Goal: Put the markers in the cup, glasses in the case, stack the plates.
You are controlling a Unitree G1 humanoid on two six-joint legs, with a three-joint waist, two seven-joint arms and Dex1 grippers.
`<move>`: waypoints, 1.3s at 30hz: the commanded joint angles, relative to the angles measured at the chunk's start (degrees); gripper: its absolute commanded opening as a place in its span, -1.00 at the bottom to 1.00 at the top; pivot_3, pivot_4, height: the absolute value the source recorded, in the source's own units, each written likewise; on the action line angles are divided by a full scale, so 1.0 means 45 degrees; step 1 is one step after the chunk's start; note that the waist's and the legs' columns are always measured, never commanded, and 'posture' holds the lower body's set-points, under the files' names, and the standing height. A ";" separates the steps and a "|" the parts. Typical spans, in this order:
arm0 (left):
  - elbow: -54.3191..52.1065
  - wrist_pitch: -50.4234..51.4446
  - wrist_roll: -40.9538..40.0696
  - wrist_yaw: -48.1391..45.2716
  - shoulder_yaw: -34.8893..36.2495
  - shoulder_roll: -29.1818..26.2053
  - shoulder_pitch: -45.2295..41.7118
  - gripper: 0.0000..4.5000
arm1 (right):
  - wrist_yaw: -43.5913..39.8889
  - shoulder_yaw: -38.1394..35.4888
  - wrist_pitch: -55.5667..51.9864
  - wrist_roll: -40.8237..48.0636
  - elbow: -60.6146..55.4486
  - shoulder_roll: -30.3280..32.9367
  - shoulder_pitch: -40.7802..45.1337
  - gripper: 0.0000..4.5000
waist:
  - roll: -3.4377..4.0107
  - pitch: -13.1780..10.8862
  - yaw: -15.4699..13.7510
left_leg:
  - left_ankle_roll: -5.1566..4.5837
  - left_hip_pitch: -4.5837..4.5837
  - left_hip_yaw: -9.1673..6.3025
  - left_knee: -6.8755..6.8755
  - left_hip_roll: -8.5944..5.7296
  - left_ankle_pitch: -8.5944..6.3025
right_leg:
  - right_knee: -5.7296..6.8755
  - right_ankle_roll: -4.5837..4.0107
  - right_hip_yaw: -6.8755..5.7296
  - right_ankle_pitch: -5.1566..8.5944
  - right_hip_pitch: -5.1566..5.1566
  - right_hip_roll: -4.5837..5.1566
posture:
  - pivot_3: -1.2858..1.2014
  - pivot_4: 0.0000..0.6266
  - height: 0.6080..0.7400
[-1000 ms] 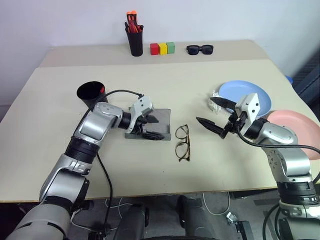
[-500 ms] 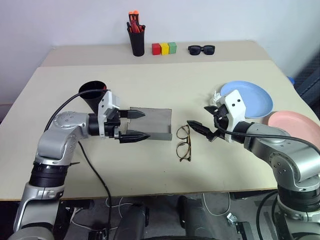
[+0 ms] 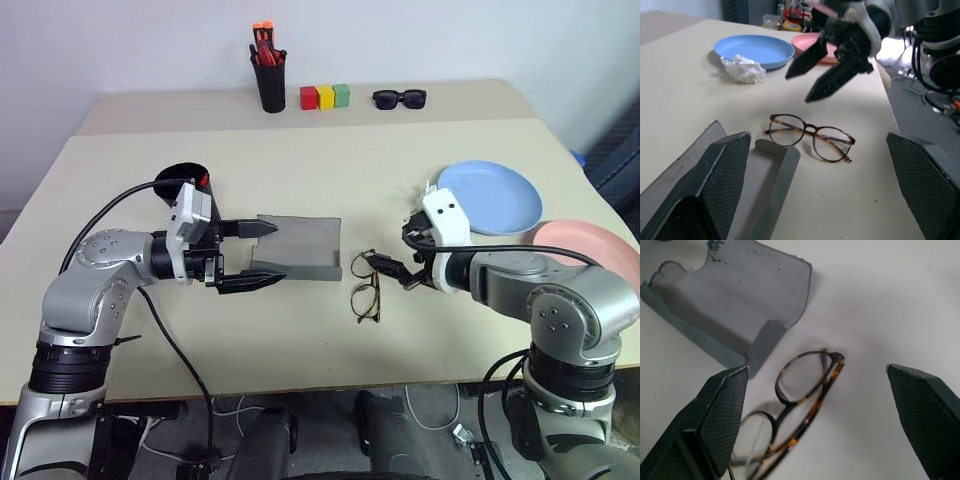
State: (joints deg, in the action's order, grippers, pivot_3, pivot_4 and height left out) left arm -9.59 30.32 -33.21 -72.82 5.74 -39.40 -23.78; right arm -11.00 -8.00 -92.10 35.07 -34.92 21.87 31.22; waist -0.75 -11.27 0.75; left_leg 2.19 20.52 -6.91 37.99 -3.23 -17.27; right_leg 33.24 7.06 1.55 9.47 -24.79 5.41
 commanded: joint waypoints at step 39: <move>0.0617 -0.1452 -0.0365 -0.0242 0.0241 -0.0283 0.0146 1.00 | 0.5284 0.0508 -0.0089 0.5084 0.2216 -0.0203 -0.0431 -0.53 | 0.0006 -0.0004 0.0062 | -0.0007 0.0005 0.0000 -0.0014 0.0010 -0.0004 | -0.0013 -0.0004 -0.0002 0.0005 -0.0007 -0.0009 | 0.03 -0.52 1.00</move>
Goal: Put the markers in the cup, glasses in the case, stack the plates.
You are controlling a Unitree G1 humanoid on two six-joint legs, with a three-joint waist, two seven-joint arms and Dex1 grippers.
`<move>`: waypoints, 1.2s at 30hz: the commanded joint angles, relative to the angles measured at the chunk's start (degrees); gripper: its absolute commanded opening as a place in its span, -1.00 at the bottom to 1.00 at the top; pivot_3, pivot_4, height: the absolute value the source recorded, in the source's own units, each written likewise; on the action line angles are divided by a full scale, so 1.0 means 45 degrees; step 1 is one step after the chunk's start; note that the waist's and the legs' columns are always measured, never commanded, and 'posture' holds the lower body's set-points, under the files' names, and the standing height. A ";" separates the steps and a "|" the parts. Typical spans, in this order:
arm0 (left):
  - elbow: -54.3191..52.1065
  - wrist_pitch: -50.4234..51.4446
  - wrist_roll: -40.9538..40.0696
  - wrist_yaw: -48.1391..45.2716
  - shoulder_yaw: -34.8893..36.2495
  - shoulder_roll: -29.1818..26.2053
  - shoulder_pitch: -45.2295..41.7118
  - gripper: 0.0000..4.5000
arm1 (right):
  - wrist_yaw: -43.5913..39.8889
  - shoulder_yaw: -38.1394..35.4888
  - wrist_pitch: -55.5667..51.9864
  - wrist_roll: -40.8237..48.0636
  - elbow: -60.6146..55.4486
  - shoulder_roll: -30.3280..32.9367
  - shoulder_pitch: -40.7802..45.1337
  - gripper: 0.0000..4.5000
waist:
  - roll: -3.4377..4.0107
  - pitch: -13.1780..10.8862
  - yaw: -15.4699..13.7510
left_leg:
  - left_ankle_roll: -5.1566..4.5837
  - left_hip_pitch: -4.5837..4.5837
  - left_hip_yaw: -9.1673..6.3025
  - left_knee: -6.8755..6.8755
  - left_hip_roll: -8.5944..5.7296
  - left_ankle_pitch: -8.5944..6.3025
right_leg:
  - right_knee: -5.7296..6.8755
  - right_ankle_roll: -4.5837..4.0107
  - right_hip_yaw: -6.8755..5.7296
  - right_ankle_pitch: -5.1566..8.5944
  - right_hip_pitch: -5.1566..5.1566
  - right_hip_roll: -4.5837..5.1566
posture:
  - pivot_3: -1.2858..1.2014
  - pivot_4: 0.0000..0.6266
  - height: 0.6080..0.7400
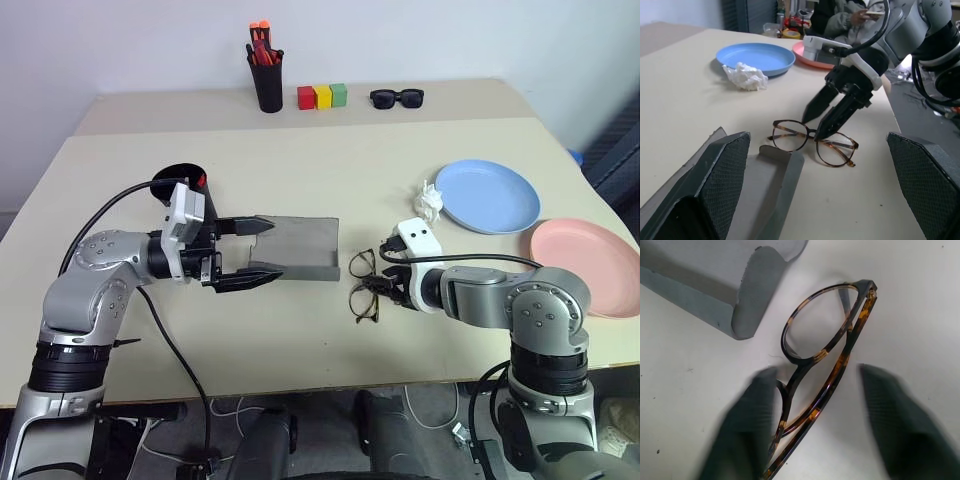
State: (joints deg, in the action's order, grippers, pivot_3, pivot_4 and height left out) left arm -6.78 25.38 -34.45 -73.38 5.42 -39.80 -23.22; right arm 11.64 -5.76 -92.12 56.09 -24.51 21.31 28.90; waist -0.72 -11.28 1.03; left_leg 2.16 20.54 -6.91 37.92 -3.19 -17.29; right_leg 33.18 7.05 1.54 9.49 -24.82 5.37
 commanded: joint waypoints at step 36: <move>0.0059 -0.0161 -0.0927 0.0022 0.3654 -0.1966 0.3743 1.00 | -0.6421 0.4153 0.8223 -0.5514 0.2649 -0.0493 0.4369 -0.98 | 0.0017 -0.0015 0.0261 | -0.0012 0.0186 -0.0003 -0.0011 0.0003 -0.0007 | 0.0007 -0.0004 -0.0001 -0.0006 -0.0196 0.0000 | 0.03 -0.52 1.00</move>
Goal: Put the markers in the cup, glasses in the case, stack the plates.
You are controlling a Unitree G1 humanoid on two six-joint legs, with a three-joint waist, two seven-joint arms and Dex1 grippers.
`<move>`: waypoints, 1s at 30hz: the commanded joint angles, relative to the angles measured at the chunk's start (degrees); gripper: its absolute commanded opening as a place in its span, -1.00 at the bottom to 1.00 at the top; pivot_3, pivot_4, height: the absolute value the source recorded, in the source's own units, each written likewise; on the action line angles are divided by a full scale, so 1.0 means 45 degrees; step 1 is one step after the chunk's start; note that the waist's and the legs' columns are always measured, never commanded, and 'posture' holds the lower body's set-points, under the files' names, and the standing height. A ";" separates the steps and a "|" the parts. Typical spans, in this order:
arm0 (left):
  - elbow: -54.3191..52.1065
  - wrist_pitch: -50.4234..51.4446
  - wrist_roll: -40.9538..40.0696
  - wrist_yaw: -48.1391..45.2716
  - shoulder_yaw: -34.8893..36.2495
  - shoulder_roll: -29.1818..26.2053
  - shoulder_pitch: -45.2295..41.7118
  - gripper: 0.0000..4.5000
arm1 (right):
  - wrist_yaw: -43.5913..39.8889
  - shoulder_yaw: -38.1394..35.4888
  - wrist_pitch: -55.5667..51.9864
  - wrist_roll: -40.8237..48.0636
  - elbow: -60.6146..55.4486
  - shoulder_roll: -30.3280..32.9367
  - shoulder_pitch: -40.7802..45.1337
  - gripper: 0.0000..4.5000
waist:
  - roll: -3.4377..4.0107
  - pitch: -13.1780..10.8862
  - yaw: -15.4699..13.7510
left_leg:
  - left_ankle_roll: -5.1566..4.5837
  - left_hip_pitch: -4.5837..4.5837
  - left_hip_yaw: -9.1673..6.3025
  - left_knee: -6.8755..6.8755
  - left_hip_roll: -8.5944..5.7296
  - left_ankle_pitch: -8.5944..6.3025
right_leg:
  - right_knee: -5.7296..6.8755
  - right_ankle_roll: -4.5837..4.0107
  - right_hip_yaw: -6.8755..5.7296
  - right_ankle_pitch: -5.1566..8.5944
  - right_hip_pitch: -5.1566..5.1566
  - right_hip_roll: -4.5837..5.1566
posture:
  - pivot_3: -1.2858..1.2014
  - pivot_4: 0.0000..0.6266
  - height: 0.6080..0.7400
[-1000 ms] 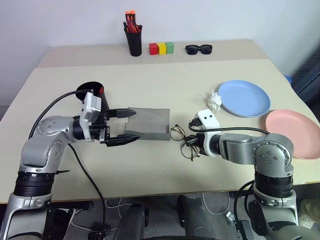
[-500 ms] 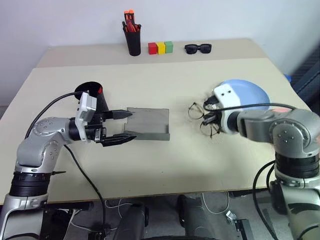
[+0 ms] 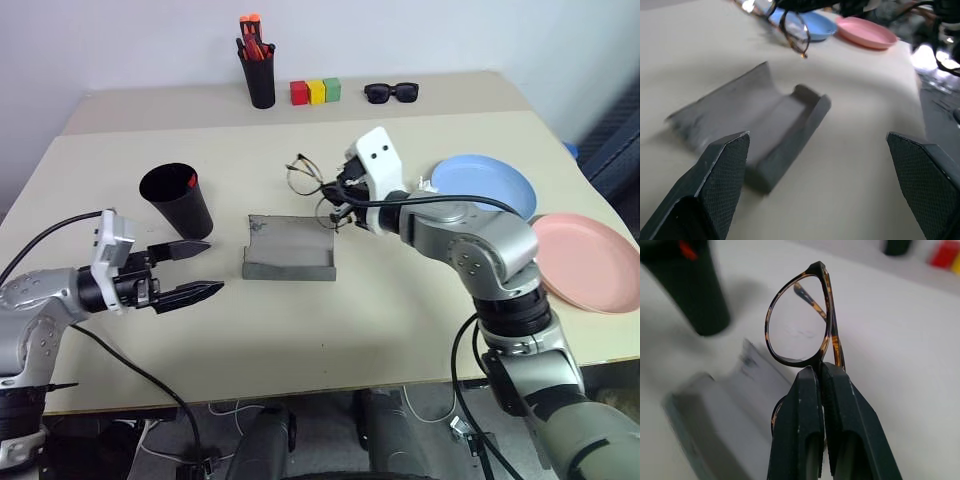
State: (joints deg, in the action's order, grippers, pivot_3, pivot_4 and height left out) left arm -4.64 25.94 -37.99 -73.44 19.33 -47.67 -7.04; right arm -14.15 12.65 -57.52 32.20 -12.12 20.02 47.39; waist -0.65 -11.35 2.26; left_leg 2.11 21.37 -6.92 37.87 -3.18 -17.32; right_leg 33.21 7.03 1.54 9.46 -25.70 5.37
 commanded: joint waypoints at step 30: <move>-0.1837 0.0023 -0.0585 0.1215 0.0349 0.0040 0.0365 1.00 | -0.5011 0.3163 0.2593 -0.4274 0.1208 -0.0121 -0.0945 -0.98 | 0.0001 0.0000 0.0054 | 0.0005 0.0000 0.0004 0.0000 -0.0002 0.0002 | 0.0021 -0.0007 -0.0001 -0.0003 -0.0021 -0.0001 | 0.03 -0.52 1.00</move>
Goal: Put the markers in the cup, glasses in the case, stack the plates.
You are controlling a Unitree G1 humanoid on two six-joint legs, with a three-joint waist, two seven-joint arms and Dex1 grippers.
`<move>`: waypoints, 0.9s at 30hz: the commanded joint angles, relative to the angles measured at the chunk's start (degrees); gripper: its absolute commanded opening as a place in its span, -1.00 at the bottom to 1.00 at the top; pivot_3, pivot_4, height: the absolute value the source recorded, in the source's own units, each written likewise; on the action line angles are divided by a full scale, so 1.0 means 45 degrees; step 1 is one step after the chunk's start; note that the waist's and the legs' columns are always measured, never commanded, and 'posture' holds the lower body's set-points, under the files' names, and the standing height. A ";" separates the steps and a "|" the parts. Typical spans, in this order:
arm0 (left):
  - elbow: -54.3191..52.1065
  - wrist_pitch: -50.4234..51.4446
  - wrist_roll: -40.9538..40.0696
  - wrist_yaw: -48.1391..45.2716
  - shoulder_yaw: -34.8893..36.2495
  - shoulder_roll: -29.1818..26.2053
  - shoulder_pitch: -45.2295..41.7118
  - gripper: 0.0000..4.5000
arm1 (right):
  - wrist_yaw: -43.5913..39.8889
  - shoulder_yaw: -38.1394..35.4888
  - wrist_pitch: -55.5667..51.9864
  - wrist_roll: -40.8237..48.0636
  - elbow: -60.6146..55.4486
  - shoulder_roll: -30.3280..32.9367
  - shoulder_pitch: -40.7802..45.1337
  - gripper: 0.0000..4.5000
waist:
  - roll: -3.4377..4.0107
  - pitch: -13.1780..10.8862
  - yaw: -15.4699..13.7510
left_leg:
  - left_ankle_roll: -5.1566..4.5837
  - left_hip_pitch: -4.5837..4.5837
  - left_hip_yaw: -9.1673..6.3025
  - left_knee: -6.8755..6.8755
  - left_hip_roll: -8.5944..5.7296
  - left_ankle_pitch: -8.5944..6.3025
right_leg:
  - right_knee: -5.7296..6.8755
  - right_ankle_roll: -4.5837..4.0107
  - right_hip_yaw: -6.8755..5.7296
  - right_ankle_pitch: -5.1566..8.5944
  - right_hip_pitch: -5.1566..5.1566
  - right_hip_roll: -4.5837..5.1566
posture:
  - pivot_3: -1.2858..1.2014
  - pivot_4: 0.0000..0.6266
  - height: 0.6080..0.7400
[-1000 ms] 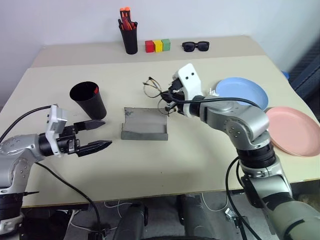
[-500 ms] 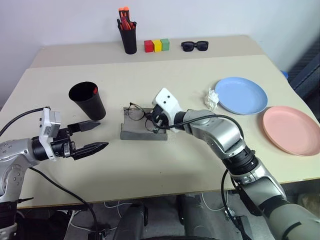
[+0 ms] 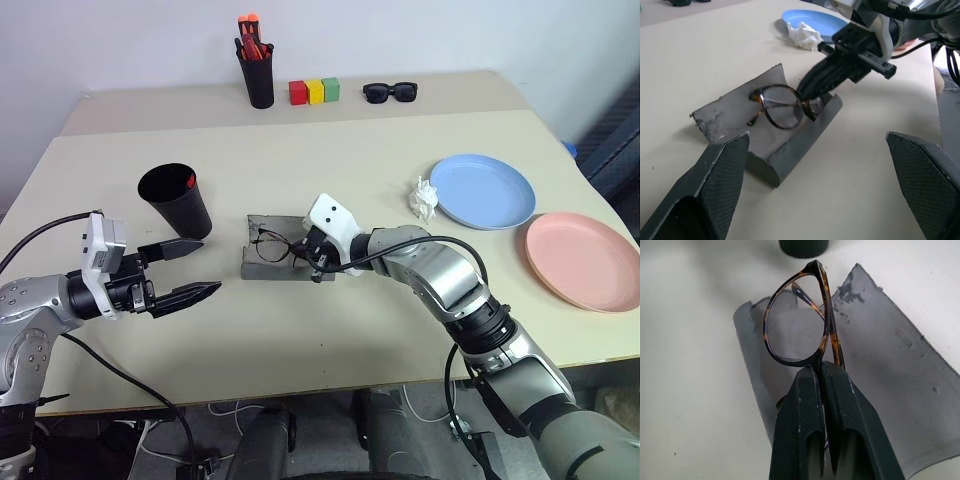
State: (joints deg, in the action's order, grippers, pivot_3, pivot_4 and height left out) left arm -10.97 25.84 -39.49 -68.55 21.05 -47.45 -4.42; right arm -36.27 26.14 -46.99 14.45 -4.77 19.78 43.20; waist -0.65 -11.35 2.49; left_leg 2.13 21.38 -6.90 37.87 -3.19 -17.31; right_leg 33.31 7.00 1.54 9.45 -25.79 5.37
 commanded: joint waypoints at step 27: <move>-0.0205 0.1015 0.0083 0.2704 -0.1350 0.1097 -0.3205 1.00 | -0.0414 -0.4537 0.1032 0.1539 -0.2609 -0.0658 -0.1098 0.99 | -0.0009 0.0005 -0.0109 | 0.0027 0.0001 -0.0007 0.0006 -0.0008 0.0015 | 0.0002 -0.0004 -0.0001 -0.0011 0.0007 0.0003 | 0.03 -0.52 1.00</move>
State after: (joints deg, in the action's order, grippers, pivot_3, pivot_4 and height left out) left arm -11.63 30.27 -39.27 -57.18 15.27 -42.65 -17.91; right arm -37.51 8.22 -44.16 19.95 -13.34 15.97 39.21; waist -0.69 -11.32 2.00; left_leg 2.25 21.38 -6.93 37.90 -3.22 -17.25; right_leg 33.32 6.98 1.53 9.40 -25.76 5.39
